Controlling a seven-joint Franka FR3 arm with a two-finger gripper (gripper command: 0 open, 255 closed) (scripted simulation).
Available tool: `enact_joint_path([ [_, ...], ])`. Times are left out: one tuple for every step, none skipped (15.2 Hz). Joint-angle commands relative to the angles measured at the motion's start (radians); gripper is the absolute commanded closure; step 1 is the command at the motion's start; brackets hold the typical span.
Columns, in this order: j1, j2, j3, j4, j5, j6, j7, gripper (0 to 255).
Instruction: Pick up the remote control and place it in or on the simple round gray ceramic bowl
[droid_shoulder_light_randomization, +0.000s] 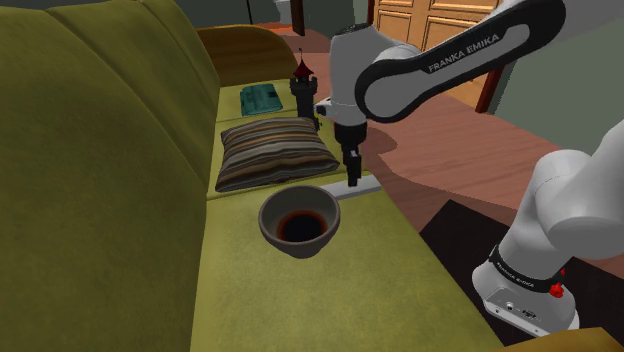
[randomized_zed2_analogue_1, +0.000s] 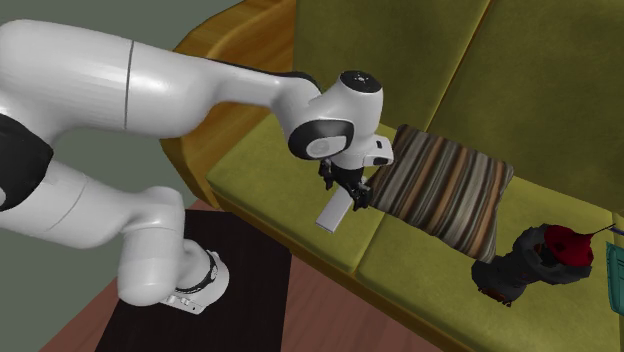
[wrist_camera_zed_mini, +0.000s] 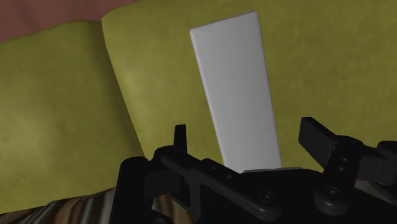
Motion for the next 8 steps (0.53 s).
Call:
enact_joint_path([
  [0.021,0.037,0.014,0.015,0.006,0.022,-0.028,0],
  [0.021,0.043,0.014,0.006,0.006,0.036,-0.027,0],
  [0.021,0.049,0.015,-0.003,0.005,0.051,-0.027,0],
  [0.021,0.055,0.015,-0.011,0.004,0.065,-0.026,0],
  [0.02,0.061,0.015,-0.02,0.004,0.08,-0.025,0],
  [0.02,0.068,0.016,-0.028,0.003,0.094,-0.025,0],
  [0.02,0.074,0.016,-0.036,0.002,0.109,-0.024,0],
  [0.019,0.081,0.016,-0.043,0.001,0.123,-0.023,0],
])
